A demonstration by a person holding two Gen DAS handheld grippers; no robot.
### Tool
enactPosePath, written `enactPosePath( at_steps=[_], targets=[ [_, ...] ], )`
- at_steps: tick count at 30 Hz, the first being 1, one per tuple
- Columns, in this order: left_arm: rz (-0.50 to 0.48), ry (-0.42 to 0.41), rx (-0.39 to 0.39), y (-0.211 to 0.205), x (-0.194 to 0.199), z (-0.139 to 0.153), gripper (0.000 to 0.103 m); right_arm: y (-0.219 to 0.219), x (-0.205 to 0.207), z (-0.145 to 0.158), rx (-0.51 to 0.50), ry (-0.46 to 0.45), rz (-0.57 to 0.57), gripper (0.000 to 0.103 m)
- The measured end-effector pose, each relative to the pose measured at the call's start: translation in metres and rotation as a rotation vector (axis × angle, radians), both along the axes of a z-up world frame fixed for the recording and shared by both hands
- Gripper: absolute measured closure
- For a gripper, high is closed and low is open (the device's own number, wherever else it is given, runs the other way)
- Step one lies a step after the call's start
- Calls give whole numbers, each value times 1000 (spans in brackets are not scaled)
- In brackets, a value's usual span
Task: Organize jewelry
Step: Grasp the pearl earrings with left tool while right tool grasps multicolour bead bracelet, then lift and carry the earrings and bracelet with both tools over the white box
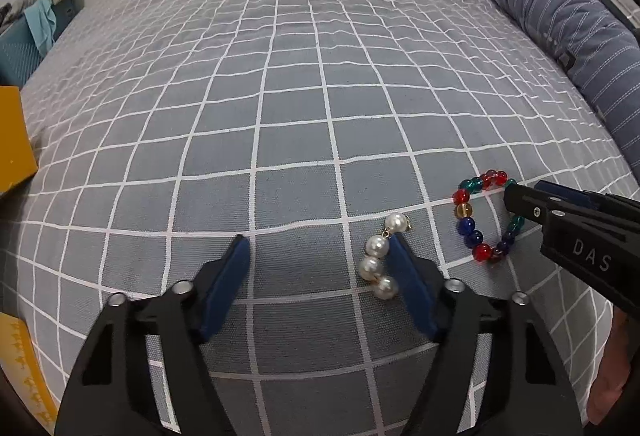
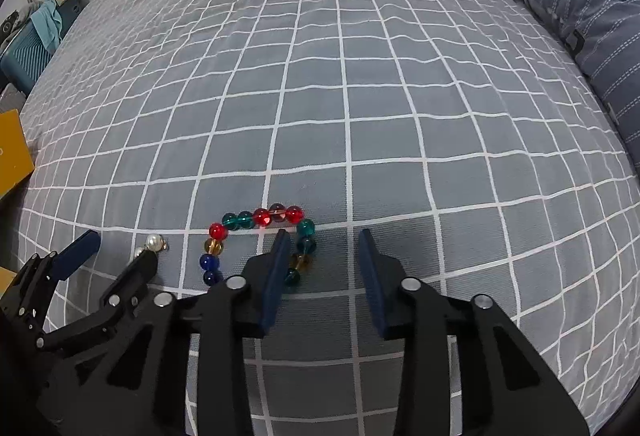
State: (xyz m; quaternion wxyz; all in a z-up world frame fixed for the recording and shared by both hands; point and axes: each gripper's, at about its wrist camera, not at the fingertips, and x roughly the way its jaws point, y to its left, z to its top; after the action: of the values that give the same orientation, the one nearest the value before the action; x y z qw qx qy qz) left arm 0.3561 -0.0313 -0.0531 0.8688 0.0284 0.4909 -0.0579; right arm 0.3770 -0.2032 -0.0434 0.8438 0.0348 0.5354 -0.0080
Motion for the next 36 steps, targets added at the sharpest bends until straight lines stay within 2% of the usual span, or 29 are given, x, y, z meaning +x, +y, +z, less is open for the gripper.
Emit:
enactPosePath(
  at_steps=[2,7,9,10,15,22,36],
  targets=[
    [0,2,2,0,0,0,49,0,0,0,2,2,1,75],
    [8,10,8,2,0,1,81,1,-1,0,6,5,3,86],
    [12,12,10,3,-1,2,88,2,-1,-1,10,8,4,90],
    [15,12,6,4,-1,3,88,2,-1,-1,11,9,5,93],
    [23,5,6,6,-3,9,92,3,0,0,5,7,6,93],
    [36,-2,-7,11,-6,17,92,0,-2,5,18,-7,0,93],
    [39,-53,-27,15,-20,49,92,6,-15,43,33,-103,5,94]
  ],
)
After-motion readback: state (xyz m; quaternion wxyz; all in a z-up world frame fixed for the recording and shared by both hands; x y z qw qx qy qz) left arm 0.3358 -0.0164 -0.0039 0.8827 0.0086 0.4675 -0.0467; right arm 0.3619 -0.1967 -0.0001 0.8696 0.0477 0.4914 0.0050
